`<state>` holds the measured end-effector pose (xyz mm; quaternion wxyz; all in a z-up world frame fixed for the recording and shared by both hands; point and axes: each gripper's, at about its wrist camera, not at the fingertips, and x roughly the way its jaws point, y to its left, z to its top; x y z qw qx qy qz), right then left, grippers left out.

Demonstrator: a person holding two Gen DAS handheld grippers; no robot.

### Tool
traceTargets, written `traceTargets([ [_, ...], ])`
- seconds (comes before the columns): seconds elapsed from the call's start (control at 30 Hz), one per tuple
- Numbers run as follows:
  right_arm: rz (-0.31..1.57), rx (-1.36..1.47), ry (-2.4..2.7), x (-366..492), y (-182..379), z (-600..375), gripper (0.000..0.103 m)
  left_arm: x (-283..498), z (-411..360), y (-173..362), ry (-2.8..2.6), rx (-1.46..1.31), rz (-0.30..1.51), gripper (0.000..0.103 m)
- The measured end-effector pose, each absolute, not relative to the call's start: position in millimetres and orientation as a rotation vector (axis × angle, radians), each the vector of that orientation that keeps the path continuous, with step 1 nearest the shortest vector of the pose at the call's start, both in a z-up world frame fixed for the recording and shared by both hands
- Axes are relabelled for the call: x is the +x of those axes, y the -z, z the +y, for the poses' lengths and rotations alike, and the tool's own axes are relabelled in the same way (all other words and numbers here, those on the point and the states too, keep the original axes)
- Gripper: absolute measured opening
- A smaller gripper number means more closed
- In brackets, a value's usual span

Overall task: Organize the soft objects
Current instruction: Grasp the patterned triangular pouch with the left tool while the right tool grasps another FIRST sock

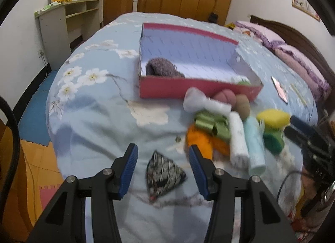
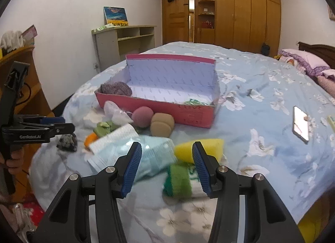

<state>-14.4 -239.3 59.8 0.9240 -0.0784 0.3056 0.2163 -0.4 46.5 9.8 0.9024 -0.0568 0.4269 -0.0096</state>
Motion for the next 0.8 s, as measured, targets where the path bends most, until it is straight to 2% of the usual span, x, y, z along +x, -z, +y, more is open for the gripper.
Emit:
traceTargets([
  [0.47,0.723,-0.098,-0.372,-6,-33,-268,0.052,-6,44,4,0.054,-0.112,0.880,0.053],
  [0.53,0.726,-0.096,-0.365,-4,-30,-268,0.055,-6,45,7,0.041,-0.111,0.874,0.053],
  [0.6,0.730,-0.092,-0.350,-3,-26,-269,0.070,-5,46,10,0.001,-0.102,0.858,0.053],
  [0.8,0.780,-0.014,-0.371,7,-13,-272,0.071,-2,42,21,0.018,-0.103,0.867,0.053],
])
